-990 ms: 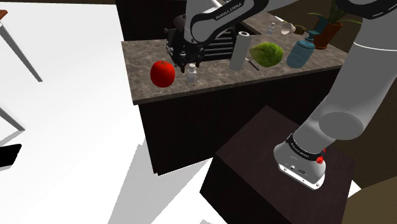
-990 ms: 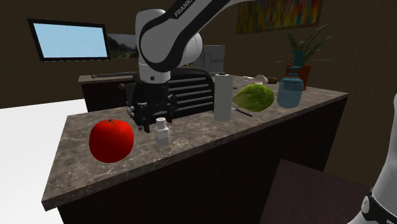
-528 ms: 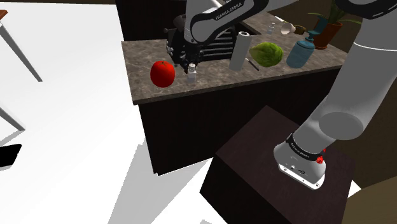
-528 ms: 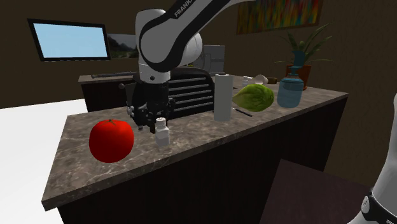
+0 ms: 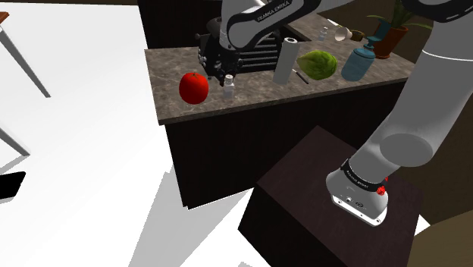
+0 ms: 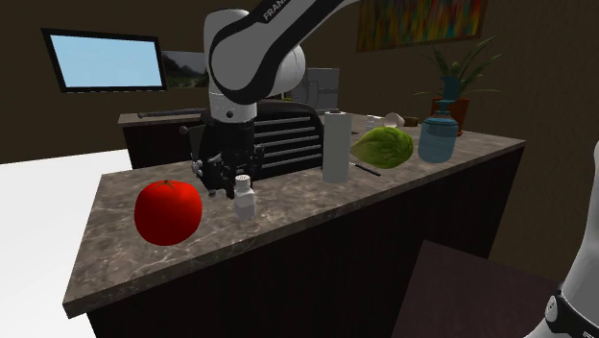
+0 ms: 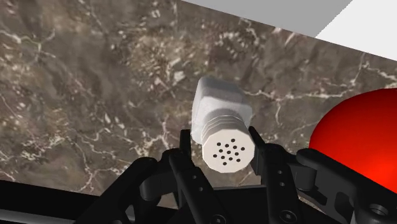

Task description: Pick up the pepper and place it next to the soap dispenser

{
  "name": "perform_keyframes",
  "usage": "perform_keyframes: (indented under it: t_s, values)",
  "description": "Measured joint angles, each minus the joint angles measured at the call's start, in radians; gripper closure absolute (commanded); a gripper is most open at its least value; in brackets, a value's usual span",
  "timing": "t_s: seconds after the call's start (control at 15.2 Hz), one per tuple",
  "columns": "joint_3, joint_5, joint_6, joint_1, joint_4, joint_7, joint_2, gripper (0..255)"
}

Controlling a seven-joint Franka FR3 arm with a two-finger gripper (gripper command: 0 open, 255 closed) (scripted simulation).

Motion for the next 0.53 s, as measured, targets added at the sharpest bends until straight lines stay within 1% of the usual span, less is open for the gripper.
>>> perform_keyframes:
  t_s: [0.53]
  values:
    - [0.004,0.014,-0.091,-0.002,0.043,-0.013,-0.049,255]
